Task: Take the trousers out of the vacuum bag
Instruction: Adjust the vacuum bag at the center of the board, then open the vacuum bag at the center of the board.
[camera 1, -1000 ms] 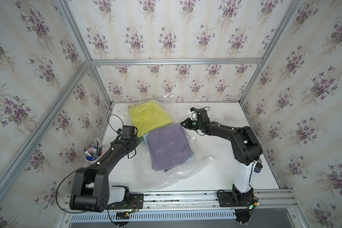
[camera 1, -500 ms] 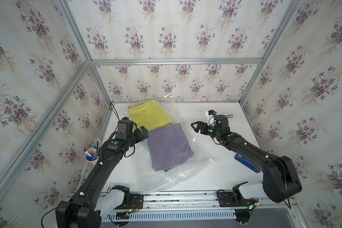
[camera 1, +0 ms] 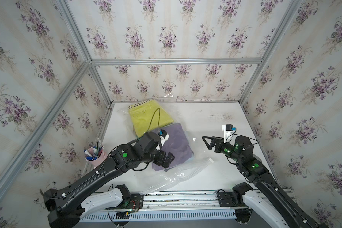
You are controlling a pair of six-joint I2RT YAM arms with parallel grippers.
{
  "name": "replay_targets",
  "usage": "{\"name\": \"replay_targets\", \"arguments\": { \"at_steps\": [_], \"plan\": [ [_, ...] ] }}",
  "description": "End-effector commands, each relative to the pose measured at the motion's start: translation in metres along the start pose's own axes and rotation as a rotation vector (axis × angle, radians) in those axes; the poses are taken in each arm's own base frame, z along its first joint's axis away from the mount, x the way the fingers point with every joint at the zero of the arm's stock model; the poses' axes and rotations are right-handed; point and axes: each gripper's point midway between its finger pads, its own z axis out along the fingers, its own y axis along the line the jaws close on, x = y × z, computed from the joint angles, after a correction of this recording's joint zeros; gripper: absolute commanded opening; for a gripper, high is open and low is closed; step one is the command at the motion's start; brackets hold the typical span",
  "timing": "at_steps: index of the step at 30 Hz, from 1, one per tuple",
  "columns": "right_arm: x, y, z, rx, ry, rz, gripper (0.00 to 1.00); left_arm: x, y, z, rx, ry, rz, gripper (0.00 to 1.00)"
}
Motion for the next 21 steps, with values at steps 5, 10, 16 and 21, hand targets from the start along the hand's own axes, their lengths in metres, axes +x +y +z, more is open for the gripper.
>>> {"name": "replay_targets", "arguments": {
  "at_steps": [5,10,16,21],
  "plan": [
    [0.029,-0.006,-0.013,-0.011,0.060,0.038,0.99,0.034,-0.009,0.020,-0.200,0.114,0.179,1.00],
    [0.039,-0.003,-0.029,-0.012,0.083,0.026,1.00,0.042,-0.025,0.040,-0.193,0.134,0.195,1.00],
    [0.050,-0.007,-0.049,0.006,0.063,0.045,1.00,0.042,-0.049,0.058,-0.151,0.127,0.222,1.00],
    [0.060,-0.005,-0.057,-0.013,0.079,0.087,1.00,0.040,-0.045,0.066,-0.209,0.081,0.229,1.00]
  ]
}}
